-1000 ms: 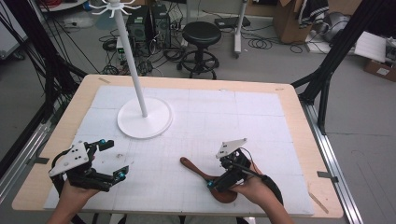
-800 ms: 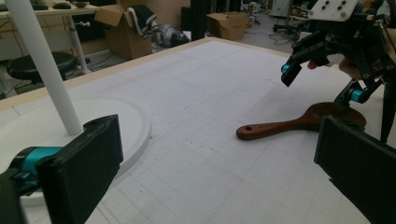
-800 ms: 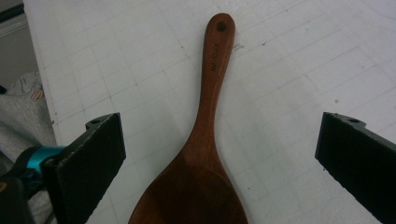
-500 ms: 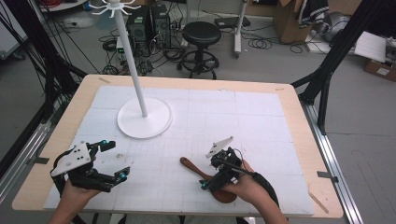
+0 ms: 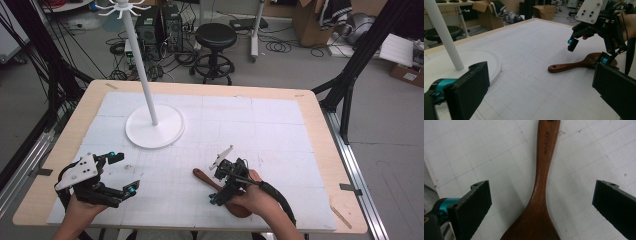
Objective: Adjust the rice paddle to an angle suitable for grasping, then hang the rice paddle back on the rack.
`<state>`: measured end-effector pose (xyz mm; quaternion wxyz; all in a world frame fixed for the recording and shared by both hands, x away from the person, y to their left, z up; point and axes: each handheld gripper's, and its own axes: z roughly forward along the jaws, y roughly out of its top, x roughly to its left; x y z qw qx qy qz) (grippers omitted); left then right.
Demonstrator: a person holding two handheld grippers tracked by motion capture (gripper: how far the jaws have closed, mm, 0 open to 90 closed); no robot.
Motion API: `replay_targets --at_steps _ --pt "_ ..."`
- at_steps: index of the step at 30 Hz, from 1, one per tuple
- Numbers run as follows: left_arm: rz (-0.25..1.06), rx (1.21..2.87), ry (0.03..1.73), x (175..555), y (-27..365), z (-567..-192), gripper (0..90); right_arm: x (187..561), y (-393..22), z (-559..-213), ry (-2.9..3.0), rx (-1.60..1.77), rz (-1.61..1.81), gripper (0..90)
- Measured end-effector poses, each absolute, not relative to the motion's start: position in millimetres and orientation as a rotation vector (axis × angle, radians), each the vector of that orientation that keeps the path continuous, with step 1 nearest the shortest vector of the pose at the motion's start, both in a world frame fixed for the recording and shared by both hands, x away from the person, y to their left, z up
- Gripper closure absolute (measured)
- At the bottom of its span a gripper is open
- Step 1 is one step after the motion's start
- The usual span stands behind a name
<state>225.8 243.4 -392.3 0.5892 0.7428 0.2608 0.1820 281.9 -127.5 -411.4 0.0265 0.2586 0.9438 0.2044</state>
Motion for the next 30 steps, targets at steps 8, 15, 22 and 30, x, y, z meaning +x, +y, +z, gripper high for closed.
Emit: replay_targets --at_steps 8,15,22,30 --pt "0.428 1.734 0.603 226.3 242.7 -392.9 1.7 284.5 -118.7 -411.6 2.916 0.814 0.534 4.1" --pt "0.425 1.733 0.601 226.5 242.6 -393.2 1.7 285.4 -109.7 -408.9 2.929 0.805 0.452 5.4" --pt "0.427 1.733 0.597 226.3 243.7 -392.7 1.7 287.3 -103.0 -408.1 2.944 0.786 0.389 9.4" --pt "0.426 1.733 0.602 227.1 243.7 -393.1 1.7 289.7 -100.1 -407.6 2.970 0.782 0.350 14.4"
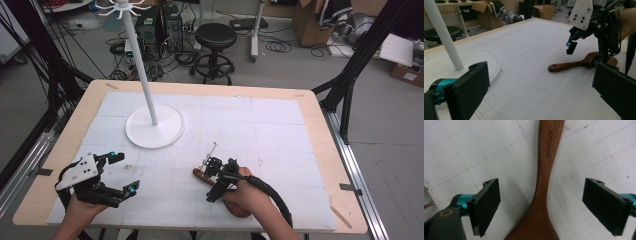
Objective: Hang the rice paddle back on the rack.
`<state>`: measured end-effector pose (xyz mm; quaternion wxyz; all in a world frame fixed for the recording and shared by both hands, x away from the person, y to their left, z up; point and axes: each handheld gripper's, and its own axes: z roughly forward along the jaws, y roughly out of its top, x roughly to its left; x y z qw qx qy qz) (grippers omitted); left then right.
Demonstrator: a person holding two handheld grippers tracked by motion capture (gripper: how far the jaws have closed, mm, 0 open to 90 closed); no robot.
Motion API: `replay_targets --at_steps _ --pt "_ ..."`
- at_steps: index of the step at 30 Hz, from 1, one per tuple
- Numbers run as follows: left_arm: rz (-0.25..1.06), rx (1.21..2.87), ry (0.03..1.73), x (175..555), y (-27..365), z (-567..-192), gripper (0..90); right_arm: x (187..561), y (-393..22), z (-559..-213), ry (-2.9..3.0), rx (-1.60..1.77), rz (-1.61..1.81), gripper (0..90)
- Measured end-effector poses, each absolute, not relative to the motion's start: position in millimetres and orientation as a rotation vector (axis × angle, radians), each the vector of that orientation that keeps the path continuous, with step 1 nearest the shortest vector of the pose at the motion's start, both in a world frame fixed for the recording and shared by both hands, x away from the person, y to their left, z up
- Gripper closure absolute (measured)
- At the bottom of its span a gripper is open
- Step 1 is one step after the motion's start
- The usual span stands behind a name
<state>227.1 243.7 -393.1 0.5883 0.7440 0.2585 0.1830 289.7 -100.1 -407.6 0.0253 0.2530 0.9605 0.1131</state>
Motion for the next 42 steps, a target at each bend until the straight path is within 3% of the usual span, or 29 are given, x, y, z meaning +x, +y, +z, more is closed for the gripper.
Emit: replay_targets --at_steps 6,25,42 --pt "0.429 1.734 0.604 227.6 243.1 -393.0 1.7 292.0 -97.0 -407.7 2.977 0.789 0.311 15.9" --pt "0.438 1.747 0.593 226.4 239.6 -391.1 1.7 296.0 -93.9 -411.0 3.049 0.782 0.247 43.2" --pt "0.437 1.746 0.595 226.4 239.2 -391.2 1.7 300.3 -87.9 -412.3 3.067 0.790 0.183 53.3"
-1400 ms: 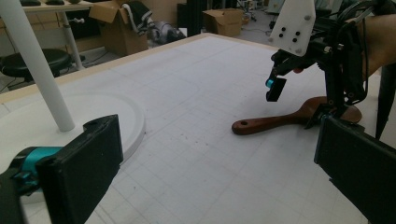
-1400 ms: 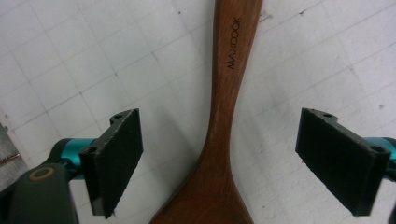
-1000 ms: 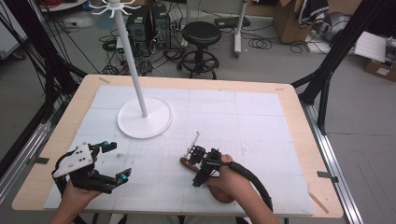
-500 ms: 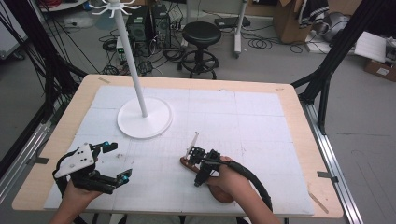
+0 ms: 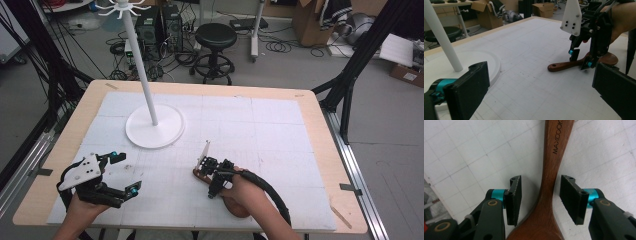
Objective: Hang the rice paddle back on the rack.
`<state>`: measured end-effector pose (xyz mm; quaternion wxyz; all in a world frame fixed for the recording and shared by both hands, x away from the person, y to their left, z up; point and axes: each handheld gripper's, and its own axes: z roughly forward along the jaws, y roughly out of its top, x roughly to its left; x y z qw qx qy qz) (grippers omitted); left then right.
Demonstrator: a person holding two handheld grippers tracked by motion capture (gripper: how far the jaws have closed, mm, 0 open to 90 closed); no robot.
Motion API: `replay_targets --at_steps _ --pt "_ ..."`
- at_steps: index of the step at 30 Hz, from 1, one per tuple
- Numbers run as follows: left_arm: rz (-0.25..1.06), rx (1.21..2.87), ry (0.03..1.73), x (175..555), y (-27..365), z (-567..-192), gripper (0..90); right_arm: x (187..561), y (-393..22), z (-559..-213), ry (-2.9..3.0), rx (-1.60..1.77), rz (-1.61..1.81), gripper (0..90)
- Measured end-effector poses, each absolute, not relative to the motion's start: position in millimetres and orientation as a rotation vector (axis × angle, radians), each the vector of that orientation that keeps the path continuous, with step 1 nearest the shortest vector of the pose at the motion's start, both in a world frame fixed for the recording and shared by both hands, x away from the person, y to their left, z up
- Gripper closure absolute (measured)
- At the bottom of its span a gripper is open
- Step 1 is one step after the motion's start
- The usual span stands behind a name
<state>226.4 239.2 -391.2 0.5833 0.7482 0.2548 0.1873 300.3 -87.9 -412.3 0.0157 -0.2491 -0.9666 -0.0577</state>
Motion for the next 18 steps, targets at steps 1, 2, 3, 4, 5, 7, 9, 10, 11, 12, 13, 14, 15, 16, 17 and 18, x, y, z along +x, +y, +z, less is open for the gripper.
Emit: replay_targets --at_steps 1,2,3,4,5,7,9,10,11,12,13,14,15,16,17,18 --pt "0.438 1.746 0.594 226.5 239.2 -391.3 1.7 300.6 -87.9 -412.0 -3.005 -0.771 -0.174 53.8" --pt "0.437 1.747 0.594 226.5 239.3 -391.3 1.7 300.5 -87.7 -411.8 -3.000 -0.777 -0.171 54.0" --pt "0.438 1.747 0.594 226.5 239.2 -391.3 1.7 300.4 -87.5 -411.7 -3.000 -0.783 -0.167 54.2" --pt "0.438 1.748 0.593 226.6 239.2 -391.3 1.7 300.8 -87.8 -411.9 -3.000 -0.778 -0.167 54.6" --pt "0.438 1.748 0.594 226.4 239.2 -391.3 1.7 300.9 -87.8 -411.7 -2.993 -0.781 -0.161 55.0" --pt "0.437 1.747 0.594 226.5 239.2 -391.3 1.7 301.7 -88.5 -411.9 -2.997 -0.769 -0.157 55.2" --pt "0.438 1.749 0.591 226.6 239.2 -391.3 1.7 301.7 -88.6 -412.2 -2.998 -0.773 -0.157 55.9" --pt "0.438 1.749 0.593 226.4 239.2 -391.3 1.7 301.3 -88.4 -412.3 -2.997 -0.779 -0.159 56.1" --pt "0.439 1.751 0.590 226.6 239.2 -391.3 1.7 301.1 -88.3 -412.6 -3.000 -0.781 -0.160 56.4" --pt "0.436 1.751 0.589 226.6 239.1 -391.3 1.7 300.9 -88.1 -412.6 -2.999 -0.787 -0.157 56.6" --pt "0.436 1.751 0.591 226.6 239.1 -391.3 1.7 301.1 -88.4 -412.8 -3.002 -0.782 -0.160 57.3" --pt "0.437 1.751 0.590 226.7 239.1 -391.3 1.7 301.2 -88.4 -412.8 -3.003 -0.782 -0.156 57.9" --pt "0.437 1.752 0.590 226.7 239.1 -391.3 1.7 301.4 -88.5 -412.7 -3.002 -0.783 -0.156 58.6" --pt "0.436 1.750 0.593 226.5 239.1 -391.3 1.7 301.4 -88.5 -412.3 -3.004 -0.791 -0.147 59.4" --pt "0.439 1.751 0.591 226.7 239.2 -391.3 1.7 301.8 -88.7 -412.5 -3.008 -0.784 -0.149 60.1" --pt "0.437 1.752 0.590 226.7 239.1 -391.3 1.7 302.0 -88.9 -412.4 -3.012 -0.783 -0.146 61.1"
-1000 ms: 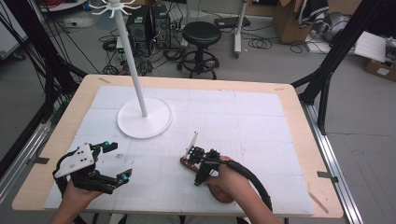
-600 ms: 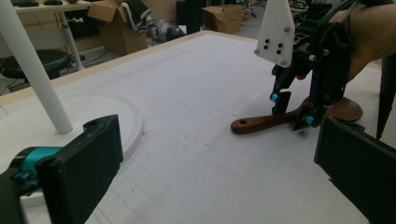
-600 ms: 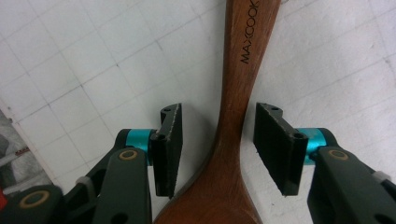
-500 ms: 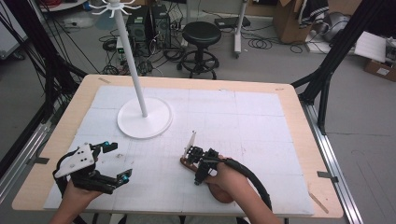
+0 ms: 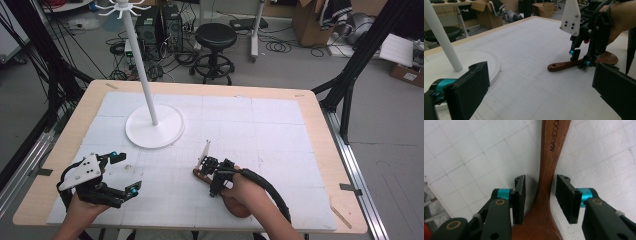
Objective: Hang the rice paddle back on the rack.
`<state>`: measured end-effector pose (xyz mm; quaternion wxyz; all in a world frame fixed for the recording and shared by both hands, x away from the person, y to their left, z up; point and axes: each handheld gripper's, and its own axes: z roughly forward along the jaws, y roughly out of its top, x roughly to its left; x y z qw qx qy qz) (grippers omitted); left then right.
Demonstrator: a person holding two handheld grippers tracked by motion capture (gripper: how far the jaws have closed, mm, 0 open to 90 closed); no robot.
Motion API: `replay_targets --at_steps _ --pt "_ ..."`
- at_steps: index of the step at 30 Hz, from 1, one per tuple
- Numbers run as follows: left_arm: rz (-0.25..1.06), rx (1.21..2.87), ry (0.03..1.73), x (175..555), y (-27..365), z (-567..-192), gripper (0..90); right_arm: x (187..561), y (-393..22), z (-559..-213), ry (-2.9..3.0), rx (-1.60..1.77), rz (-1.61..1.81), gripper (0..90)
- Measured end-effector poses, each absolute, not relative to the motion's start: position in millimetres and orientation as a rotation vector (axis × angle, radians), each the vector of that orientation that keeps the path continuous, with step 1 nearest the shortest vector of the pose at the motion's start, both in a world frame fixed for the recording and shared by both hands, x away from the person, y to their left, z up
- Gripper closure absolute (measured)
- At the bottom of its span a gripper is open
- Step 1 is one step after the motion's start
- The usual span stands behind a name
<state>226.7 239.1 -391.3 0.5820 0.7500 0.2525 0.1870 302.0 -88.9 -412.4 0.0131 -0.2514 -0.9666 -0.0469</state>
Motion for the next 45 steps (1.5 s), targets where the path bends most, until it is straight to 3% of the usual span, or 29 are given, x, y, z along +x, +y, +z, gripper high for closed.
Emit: replay_targets --at_steps 16,33,45 --pt "0.439 1.753 0.592 226.4 239.4 -391.2 1.7 298.1 -86.6 -412.4 -3.053 -0.770 -0.132 64.5" --pt "0.441 1.752 0.588 225.9 239.4 -391.0 1.7 296.2 -85.1 -411.7 -3.057 -0.749 -0.129 76.3" --pt "0.442 1.750 0.587 225.6 239.5 -390.9 1.7 290.8 -86.5 -411.5 -3.119 -0.659 -0.154 77.6"
